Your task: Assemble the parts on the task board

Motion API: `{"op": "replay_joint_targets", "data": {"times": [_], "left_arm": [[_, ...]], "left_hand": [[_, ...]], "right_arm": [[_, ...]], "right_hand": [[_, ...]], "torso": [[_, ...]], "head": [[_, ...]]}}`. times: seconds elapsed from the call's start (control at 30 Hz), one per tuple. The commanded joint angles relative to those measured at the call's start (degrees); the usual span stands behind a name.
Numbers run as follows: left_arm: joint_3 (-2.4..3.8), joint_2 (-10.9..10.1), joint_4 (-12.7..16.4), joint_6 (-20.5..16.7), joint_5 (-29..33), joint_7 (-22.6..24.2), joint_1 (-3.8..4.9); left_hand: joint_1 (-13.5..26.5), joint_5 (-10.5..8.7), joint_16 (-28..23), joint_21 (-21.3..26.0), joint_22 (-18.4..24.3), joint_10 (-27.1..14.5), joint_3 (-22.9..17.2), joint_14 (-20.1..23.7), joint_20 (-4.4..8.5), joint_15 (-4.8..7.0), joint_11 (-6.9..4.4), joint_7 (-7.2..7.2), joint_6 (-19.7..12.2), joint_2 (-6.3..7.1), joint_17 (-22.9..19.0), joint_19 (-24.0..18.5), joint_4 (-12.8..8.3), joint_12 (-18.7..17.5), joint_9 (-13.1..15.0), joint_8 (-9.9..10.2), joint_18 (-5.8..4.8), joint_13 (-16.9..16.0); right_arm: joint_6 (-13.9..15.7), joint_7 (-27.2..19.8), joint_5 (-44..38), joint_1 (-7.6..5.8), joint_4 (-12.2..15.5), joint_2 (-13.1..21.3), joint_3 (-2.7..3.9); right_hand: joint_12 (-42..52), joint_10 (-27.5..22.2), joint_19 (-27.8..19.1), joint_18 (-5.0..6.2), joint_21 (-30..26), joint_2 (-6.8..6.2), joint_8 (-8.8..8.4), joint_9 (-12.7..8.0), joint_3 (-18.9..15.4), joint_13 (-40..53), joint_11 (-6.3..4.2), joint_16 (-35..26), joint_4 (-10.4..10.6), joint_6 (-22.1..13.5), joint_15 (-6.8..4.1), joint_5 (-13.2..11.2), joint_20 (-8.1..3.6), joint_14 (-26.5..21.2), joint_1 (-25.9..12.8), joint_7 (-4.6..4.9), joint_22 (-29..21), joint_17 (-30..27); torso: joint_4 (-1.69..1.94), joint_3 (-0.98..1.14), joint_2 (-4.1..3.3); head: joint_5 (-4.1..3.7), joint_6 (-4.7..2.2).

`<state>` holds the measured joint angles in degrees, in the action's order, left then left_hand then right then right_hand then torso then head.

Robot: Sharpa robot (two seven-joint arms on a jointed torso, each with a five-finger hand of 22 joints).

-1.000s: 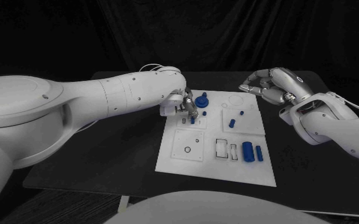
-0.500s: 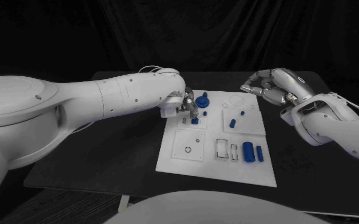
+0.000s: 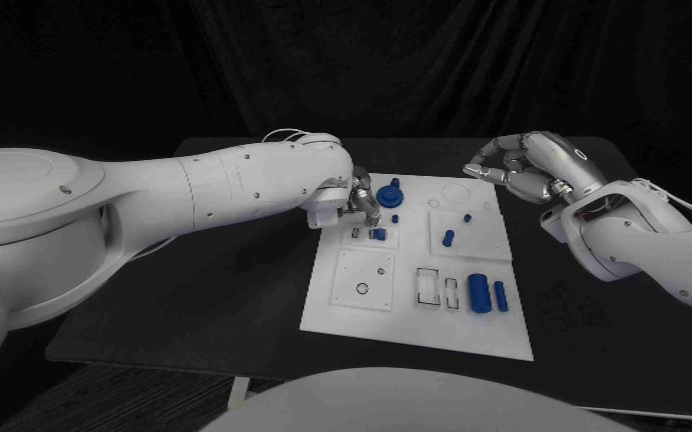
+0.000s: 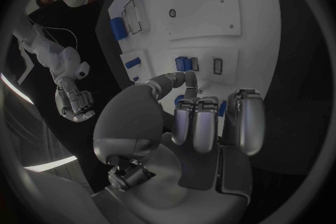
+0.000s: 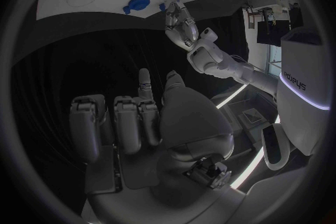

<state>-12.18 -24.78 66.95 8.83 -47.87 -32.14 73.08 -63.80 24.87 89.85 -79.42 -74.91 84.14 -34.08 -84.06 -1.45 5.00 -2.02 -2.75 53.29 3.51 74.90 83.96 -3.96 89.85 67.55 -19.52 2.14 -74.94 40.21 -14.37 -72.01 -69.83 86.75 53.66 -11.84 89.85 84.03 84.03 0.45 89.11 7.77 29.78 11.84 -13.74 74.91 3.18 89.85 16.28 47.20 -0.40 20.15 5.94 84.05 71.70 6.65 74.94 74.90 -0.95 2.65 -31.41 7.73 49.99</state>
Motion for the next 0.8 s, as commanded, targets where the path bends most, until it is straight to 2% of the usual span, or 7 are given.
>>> {"op": "replay_joint_targets", "data": {"times": [0.03,0.33,0.43,0.5,0.63,0.77,0.8], "left_arm": [[0.05,-0.15,0.43,-1.84,0.46,2.39,-0.11],[0.05,-1.24,2.42,-4.64,0.46,5.42,-0.11],[0.05,-1.38,2.89,-3.67,0.46,4.9,-0.11],[0.05,-1.39,2.94,-2.75,0.46,4.26,-0.11],[0.05,-1.38,2.73,-1.59,0.46,3.15,-0.12],[0.05,-1.28,2.51,-0.9,0.27,2.07,-0.13],[0.05,-1.24,2.5,-0.67,-0.09,1.82,-0.13]], "left_hand": [[1.15,-0.59,0.15,0.41,-8.21,5.86,0.85,-5.94,-0.31,-0.29,0.12,0.43,-0.94,0.08,15.1,-0.14,0.57,0.15,-0.05,0.28,0.78,-15.06],[0.59,0.05,0.15,0.26,-8.47,5.86,2.15,-5.94,-0.12,-0.1,-0.06,0.53,-1.65,-0.37,15.1,-0.02,1.1,0.15,-0.19,0.5,0.72,-15.06],[0.89,-2.03,0.15,0.17,-8.7,5.86,3.91,-5.94,-0.42,-0.61,0.5,-0.19,-1.16,-1.47,15.1,0.09,2.87,0.15,-5.12,3.96,0.65,-15.06],[0.19,-2.42,0.15,0.2,-8.85,5.86,5.19,-5.94,-0.73,-0.85,0.78,-0.49,0.41,-1.71,15.1,0.14,3.37,0.15,-9.78,6.65,0.64,-15.06],[0.65,-3.06,0.15,0.24,-9.03,5.86,6.52,-5.94,-1.11,-1.24,1.35,-1.1,1.46,-2.14,15.1,0.21,5.05,0.15,-15.57,10.25,0.63,-15.06],[1.57,-3.35,0.15,0.25,-9.17,5.86,8.11,-5.94,-1.31,-1.43,1.54,-1.31,2.99,-2.34,15.1,0.3,6.88,0.15,-19.84,12.25,0.63,-15.06],[2.19,-5.48,0.15,0.21,-9.25,5.86,9.3,-5.94,-1.35,-1.44,1.5,-1.25,3.7,-2.49,15.1,0.37,7.94,0.15,-21.14,12.71,0.62,-15.06]], "right_arm": [[-0.08,0.87,-0.12,0.15,0.15,0.17,0.04],[-0.13,0.77,-0.12,0.22,0.29,0.45,0.04],[-0.21,0.75,-0.12,0.26,0.33,0.46,0.04],[-0.23,0.73,-0.12,0.28,0.34,0.45,0.04],[-0.29,0.72,-0.12,0.32,0.32,0.41,0.04],[-0.34,0.71,-0.12,0.39,0.29,0.38,0.04],[-0.35,0.7,-0.12,0.41,0.28,0.37,0.04]], "right_hand": [[0.15,5.97,5.1,-0.07,-0.19,0.45,-0.33,-0.06,-0.24,15.09,-0.52,0.15,0.15,0.25,-0.35,0.18,-0.33,5.95,0.01,-0.05,14.57,15.1],[0.15,5.97,5.1,-0.07,-0.19,0.45,-0.36,-0.08,-0.26,15.09,-0.51,0.15,0.11,0.23,-0.34,0.2,-0.33,5.95,0.07,-0.04,14.57,15.1],[0.15,5.97,5.09,-0.07,-0.2,0.44,-0.41,-0.1,-0.26,15.09,-0.51,0.15,0.05,0.17,-0.34,0.23,-0.33,5.95,0.18,-0.04,14.57,15.1],[0.15,5.97,5.09,-0.07,-0.2,0.44,-0.41,-0.1,-0.26,15.09,-0.51,0.15,0.05,0.17,-0.34,0.23,-0.33,5.95,0.18,-0.04,14.57,15.1],[0.15,5.97,5.11,-0.08,-0.17,0.43,-0.44,-0.12,-0.26,15.09,-0.5,0.15,0.03,0.13,-0.34,0.25,-0.33,5.95,0.22,-0.03,14.58,15.1],[0.15,5.97,5.1,-0.08,-0.18,0.44,-0.46,-0.13,-0.27,15.09,-0.5,0.15,0.03,0.11,-0.34,0.25,-0.33,5.95,0.24,-0.02,14.58,15.1],[0.15,5.97,5.1,-0.08,-0.18,0.44,-0.46,-0.13,-0.27,15.09,-0.5,0.15,0.03,0.11,-0.34,0.25,-0.33,5.95,0.24,-0.02,14.58,15.1]], "torso": [[-0.05,-0.03,0.01],[-0.07,-0.04,-0.01],[-0.07,-0.06,0.01],[-0.09,-0.05,0.01],[-0.07,-0.07,0.0],[-0.06,-0.08,0.0],[-0.07,-0.05,0.0]], "head": [[-0.14,0.01],[-0.31,0.01],[-0.28,0.01],[-0.29,0.01],[-0.27,0.01],[-0.24,0.01],[-0.22,0.01]]}}
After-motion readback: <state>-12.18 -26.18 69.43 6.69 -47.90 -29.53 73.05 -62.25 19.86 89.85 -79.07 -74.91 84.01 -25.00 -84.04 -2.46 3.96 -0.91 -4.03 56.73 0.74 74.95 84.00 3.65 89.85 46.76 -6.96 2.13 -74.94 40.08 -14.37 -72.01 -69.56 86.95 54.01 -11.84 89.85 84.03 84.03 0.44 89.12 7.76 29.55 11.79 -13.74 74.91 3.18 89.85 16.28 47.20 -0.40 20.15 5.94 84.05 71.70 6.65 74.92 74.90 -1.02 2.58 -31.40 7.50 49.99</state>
